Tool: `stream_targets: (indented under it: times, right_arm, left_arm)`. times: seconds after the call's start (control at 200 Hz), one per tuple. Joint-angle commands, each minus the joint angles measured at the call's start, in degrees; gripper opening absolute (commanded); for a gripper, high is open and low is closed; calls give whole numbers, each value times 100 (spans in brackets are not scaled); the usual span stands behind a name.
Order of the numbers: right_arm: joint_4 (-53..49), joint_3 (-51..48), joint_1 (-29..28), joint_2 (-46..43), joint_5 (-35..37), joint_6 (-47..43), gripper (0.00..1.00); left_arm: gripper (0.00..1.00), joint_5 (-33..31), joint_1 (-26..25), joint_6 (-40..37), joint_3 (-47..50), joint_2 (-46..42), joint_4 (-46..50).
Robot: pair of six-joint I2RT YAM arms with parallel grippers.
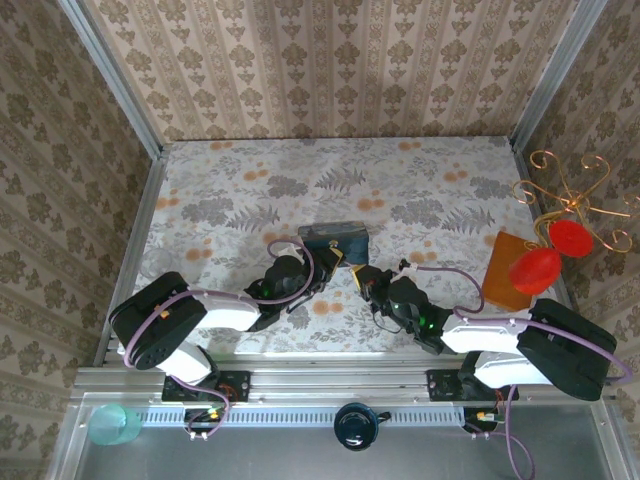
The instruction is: Unlock a padlock with a key
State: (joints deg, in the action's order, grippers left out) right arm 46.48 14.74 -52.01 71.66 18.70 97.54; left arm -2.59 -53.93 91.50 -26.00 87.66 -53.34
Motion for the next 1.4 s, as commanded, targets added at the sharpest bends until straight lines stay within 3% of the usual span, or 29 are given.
stream_targets:
  times: [0.0, 0.725, 1.025, 1.395]
  right_arm:
    - [10, 97, -12, -101, 203, -33, 0]
    - [19, 87, 97, -22, 21, -15, 0]
    - [-181, 206, 783, -11, -836, -201, 0]
    - [-286, 339, 698, 22, -1074, -114, 0]
  left_arm:
    - [0, 101, -26, -71, -151, 105, -344]
    - [0, 259, -88, -27, -316, 308, -561]
    - [0, 377, -101, -151, -358, 293, -693]
    - [0, 391, -118, -186, -476, 355, -691]
